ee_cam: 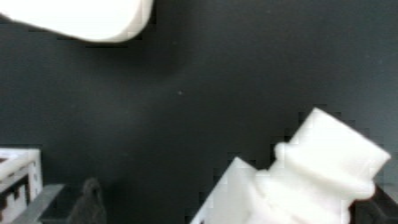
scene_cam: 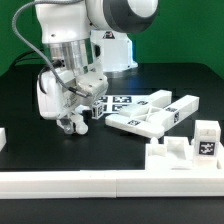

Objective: Assemble chair

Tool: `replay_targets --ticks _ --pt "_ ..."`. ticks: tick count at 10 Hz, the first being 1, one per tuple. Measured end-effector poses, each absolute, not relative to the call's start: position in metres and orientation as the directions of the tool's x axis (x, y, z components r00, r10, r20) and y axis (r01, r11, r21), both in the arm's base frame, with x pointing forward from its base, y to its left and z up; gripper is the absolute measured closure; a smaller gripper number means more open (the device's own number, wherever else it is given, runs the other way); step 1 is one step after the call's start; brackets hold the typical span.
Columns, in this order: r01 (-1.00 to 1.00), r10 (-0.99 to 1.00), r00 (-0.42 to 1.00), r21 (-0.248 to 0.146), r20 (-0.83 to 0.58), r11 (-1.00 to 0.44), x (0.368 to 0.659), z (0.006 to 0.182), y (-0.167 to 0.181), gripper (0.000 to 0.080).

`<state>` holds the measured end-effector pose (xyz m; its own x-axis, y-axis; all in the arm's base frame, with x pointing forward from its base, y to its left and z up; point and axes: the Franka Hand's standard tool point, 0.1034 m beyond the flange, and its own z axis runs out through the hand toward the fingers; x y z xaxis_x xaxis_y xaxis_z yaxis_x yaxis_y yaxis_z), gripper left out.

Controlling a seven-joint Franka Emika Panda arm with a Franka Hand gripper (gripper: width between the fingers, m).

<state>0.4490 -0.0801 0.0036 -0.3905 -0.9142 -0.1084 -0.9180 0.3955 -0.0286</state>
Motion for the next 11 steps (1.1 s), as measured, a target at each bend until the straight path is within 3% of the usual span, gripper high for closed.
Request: replay_targets --ticks 4,6,9,11 --pt "-0.918 -0.914 -0.39 -0.028 -0.108 0.395 0.449 0.003 -0.08 0.0162" --pt "-0.918 -0.914 -0.39 -0.028 -0.108 0.395 0.449 0.003 -0.08 0.0512" --pt "-0.947 -0.943 -0.314 -0.04 -0.107 0.32 0.455 0.008 -0.081 0.0514" --pt "-0.99 -0.995 -0.074 -0.115 -0.065 0.082 0.471 0.02 -0.082 0.0514"
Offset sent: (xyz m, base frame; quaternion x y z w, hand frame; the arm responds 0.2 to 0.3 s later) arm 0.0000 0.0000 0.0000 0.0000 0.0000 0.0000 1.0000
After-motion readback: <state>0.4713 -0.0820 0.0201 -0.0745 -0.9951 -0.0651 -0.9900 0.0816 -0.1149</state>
